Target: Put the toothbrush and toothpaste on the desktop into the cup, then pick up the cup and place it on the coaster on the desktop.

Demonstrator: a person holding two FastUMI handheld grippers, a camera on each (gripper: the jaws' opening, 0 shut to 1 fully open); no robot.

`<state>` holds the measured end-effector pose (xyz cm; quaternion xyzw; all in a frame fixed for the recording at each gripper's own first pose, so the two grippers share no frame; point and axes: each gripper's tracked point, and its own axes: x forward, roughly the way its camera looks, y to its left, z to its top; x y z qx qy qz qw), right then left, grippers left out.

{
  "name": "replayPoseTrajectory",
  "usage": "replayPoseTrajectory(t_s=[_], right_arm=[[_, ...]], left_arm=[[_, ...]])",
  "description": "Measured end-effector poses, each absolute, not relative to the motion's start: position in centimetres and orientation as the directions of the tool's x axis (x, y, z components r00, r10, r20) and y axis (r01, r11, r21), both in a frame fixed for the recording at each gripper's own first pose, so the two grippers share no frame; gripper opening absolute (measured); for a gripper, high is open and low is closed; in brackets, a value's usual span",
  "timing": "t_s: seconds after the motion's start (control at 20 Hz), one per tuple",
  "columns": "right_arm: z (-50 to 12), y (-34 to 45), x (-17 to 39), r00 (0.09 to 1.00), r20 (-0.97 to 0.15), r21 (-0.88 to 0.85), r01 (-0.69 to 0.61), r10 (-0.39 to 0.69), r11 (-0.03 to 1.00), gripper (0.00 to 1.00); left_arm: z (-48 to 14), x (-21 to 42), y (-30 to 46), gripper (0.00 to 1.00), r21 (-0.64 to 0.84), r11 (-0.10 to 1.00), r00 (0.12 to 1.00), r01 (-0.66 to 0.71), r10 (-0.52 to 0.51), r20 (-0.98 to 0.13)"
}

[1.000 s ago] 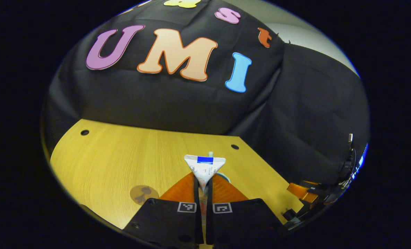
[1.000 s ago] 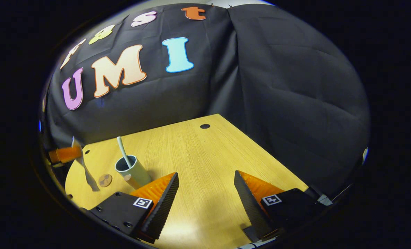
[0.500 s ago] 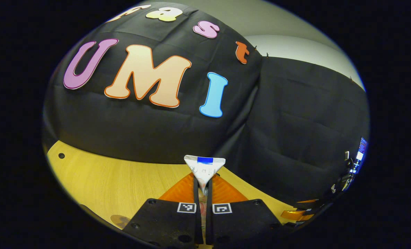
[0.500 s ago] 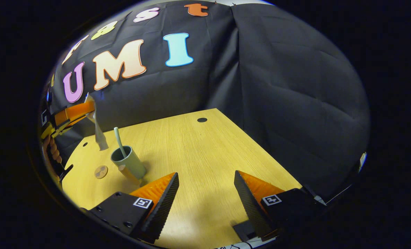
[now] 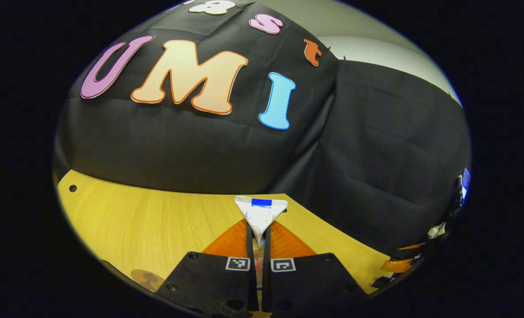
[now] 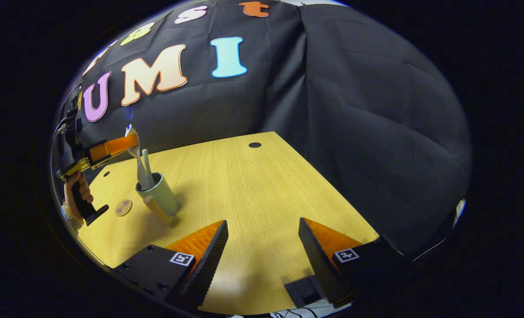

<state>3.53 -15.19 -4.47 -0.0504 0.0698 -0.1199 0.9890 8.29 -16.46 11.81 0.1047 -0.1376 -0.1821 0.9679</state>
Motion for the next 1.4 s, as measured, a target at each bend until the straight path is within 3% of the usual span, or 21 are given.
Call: replayPoseTrajectory(t_s=[0.35, 0.5, 0.65, 0.7, 0.8, 0.95, 1.0, 1.05, 1.1, 1.15, 1.4], right_arm=[[-4.2, -14.8, 4.1, 0.968, -0.135, -0.146, 0.192, -0.212, 0.97, 0.95], [-4.4, -14.2, 4.5, 0.97, -0.143, -0.155, 0.175, -0.197, 0.972, 0.99], [-4.5, -13.7, 4.5, 0.972, -0.147, -0.148, 0.163, -0.185, 0.975, 0.95], [-4.5, -13.5, 4.5, 0.973, -0.146, -0.146, 0.16, -0.181, 0.976, 0.95], [-4.7, -13.1, 4.4, 0.973, -0.148, -0.148, 0.153, -0.175, 0.977, 0.95], [-4.7, -12.5, 4.3, 0.975, -0.149, -0.158, 0.142, -0.166, 0.977, 0.95], [-4.6, -12.1, 4.4, 0.976, -0.15, -0.155, 0.134, -0.157, 0.979, 0.95], [-4.7, -11.8, 4.7, 0.978, -0.15, -0.15, 0.125, -0.148, 0.981, 0.95], [-4.6, -11.4, 4.8, 0.979, -0.151, -0.147, 0.114, -0.136, 0.983, 0.99], [-4.6, -10.9, 5.0, 0.981, -0.151, -0.145, 0.102, -0.124, 0.984, 0.95], [-4.0, -7.6, 7.0, 0.986, -0.162, -0.146, 0.023, -0.047, 0.989, 0.99]], left_arm=[[8.2, 9.3, -15.8, 0.03, 0.275, 0.919, 0.921, 0.284, -0.341, 0.189], [8.1, 8.6, -15.7, 0.09, 0.297, 0.914, 0.918, 0.276, -0.342, 0.199], [7.4, 8.4, -15.6, 0.16, 0.283, 0.913, 0.918, 0.294, -0.352, 0.181], [7.2, 8.1, -15.5, 0.23, 0.285, 0.912, 0.92, 0.294, -0.351, 0.175], [7.1, 7.6, -15.0, 0.49, 0.286, 0.915, 0.926, 0.285, -0.34, 0.166], [7.5, 6.8, -13.8, 0.52, 0.27, 0.927, 0.931, 0.261, -0.316, 0.184], [7.5, 6.4, -13.7, 0.58, 0.267, 0.928, 0.931, 0.259, -0.314, 0.187], [8.0, 5.9, -13.0, 0.7, 0.265, 0.935, 0.936, 0.234, -0.291, 0.2], [8.2, 5.6, -12.3, 0.89, 0.261, 0.939, 0.939, 0.222, -0.278, 0.202], [8.2, 5.1, -11.9, 0.95, 0.256, 0.945, 0.943, 0.206, -0.261, 0.205], [8.7, 2.7, -8.1, 0.93, 0.196, 0.973, 0.961, 0.118, -0.161, 0.223]])
